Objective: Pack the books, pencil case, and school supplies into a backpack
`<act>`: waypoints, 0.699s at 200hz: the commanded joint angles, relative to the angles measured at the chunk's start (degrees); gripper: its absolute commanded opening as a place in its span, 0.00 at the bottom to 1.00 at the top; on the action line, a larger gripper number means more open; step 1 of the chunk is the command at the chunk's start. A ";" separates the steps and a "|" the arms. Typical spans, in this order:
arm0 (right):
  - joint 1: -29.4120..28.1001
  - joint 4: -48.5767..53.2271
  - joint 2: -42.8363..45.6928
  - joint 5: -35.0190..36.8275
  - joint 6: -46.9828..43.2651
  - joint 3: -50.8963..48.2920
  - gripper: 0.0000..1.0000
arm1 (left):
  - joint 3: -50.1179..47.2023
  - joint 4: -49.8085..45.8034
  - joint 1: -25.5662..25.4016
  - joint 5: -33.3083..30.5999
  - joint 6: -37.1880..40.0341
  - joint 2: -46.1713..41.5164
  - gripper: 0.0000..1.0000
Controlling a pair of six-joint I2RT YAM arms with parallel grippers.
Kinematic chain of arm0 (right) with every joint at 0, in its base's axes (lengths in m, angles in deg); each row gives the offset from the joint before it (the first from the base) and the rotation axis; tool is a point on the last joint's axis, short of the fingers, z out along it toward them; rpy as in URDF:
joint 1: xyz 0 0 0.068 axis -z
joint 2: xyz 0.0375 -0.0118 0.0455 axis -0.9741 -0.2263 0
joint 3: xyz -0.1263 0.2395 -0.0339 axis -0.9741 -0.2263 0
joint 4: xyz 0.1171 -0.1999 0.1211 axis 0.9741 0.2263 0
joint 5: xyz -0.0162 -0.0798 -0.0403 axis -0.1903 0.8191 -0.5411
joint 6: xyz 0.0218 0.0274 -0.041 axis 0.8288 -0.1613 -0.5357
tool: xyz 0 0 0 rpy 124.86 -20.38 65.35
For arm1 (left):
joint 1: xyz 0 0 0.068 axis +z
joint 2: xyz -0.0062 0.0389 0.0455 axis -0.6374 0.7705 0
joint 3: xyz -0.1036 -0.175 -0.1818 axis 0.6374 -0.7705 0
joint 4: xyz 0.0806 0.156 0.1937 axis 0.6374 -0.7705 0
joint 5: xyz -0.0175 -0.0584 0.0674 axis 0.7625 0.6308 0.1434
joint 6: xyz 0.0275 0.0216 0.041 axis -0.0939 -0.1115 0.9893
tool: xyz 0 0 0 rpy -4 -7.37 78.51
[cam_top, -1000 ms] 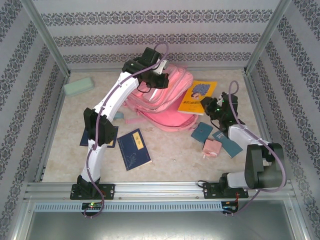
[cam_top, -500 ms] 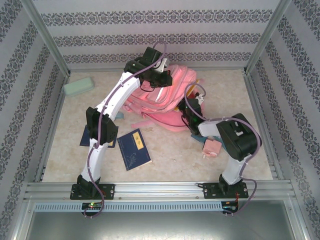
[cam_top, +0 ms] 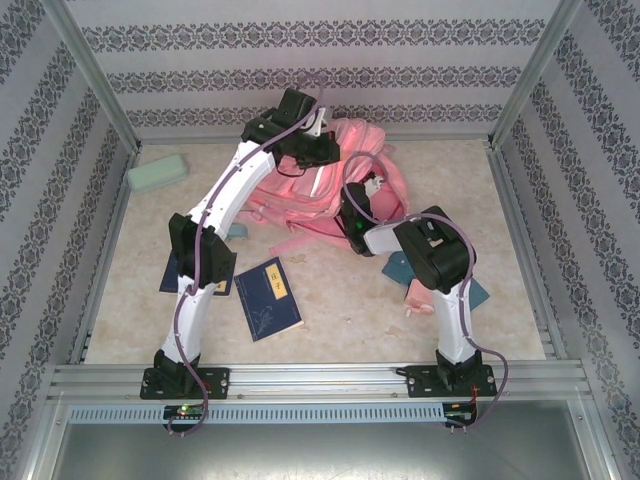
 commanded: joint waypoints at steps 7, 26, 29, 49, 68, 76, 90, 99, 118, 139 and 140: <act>-0.96 -1.82 -3.63 0.69 2.46 7.08 0.00 | 3.47 4.77 -0.24 3.49 -0.81 -1.13 0.00; -0.96 1.93 -5.96 -1.76 4.00 10.13 0.08 | 3.43 4.61 -0.07 3.55 -0.45 -1.03 0.00; -0.96 2.08 -6.26 -2.36 4.00 10.40 0.14 | 3.49 4.46 -0.09 3.60 -0.46 -0.97 0.00; -0.49 2.19 -6.38 -4.91 4.73 9.88 0.44 | 3.43 4.16 0.19 3.55 -0.21 -1.01 0.00; 0.15 2.77 -3.99 -4.81 3.04 7.18 0.49 | 3.46 3.77 0.66 3.14 0.32 -1.00 0.00; 0.63 2.97 -2.84 -5.10 2.63 5.82 0.53 | 3.46 3.59 0.92 2.89 0.72 -1.01 0.00; 1.85 3.08 -1.00 -6.47 2.67 3.30 0.59 | 3.33 3.28 1.50 2.61 1.27 -0.87 0.00; 2.63 2.92 0.24 -7.51 2.77 1.40 0.60 | 3.33 3.09 1.84 2.65 1.47 -0.71 0.00; 4.09 3.33 2.52 -9.74 3.39 -2.53 0.62 | 3.33 3.13 2.71 2.88 1.82 -0.17 0.00; 5.11 4.40 4.65 -11.32 1.90 -5.60 0.62 | 3.25 3.71 3.29 3.46 1.50 0.25 0.00; 5.19 4.57 4.68 -11.45 1.81 -5.68 0.62 | 3.24 3.73 3.29 3.46 1.49 0.24 0.00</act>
